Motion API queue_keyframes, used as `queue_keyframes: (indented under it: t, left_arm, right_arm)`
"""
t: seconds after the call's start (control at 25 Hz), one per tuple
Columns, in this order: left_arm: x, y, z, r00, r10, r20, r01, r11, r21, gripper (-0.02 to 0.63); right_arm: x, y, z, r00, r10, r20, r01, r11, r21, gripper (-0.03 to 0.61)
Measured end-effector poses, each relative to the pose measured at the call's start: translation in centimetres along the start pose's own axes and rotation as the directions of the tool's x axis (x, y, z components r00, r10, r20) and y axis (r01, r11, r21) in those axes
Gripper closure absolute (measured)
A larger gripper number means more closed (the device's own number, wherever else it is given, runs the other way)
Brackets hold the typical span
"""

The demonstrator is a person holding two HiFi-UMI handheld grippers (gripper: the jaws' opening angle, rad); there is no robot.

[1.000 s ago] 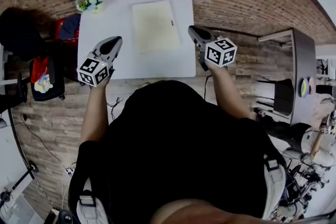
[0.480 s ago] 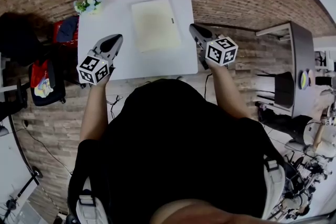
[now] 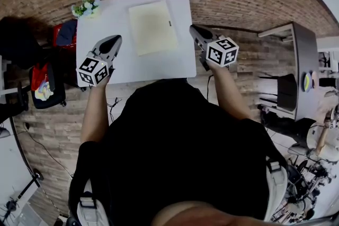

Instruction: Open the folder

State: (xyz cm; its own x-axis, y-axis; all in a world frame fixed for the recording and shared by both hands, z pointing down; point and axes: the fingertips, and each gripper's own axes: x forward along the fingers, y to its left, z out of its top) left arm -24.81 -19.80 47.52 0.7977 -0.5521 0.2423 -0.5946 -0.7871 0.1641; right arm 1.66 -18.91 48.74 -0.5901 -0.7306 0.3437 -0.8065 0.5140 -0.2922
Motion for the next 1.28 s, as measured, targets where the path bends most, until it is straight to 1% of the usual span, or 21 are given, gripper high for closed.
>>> queue_keyframes:
  t: [0.36,0.68,0.92,1.28]
  left_arm:
    - [3.2,-0.8,0.7,0.998,0.061,-0.008,-0.061,0.998,-0.004,0.601]
    - [5.9,-1.5,0.6,0.996,0.085,-0.031,-0.086,0.996,-0.009,0.601]
    - [8.0,-2.1,-0.8,0.992,0.101,-0.076,-0.101,0.995,0.002,0.601]
    - [10.4,-2.5,-2.7,0.988,0.103,-0.119,-0.106,0.994,-0.016,0.601]
  right_arm:
    - [-0.2,-4.1,0.5,0.999,0.051,-0.016,-0.051,0.999,-0.004,0.554]
    - [-0.2,-6.7,0.7,0.996,0.082,-0.032,-0.083,0.997,-0.001,0.554]
    - [-0.8,-8.5,0.1,0.995,0.090,-0.051,-0.089,0.996,0.009,0.554]
    - [-1.8,-10.9,-1.1,0.994,0.079,-0.076,-0.078,0.997,0.020,0.554]
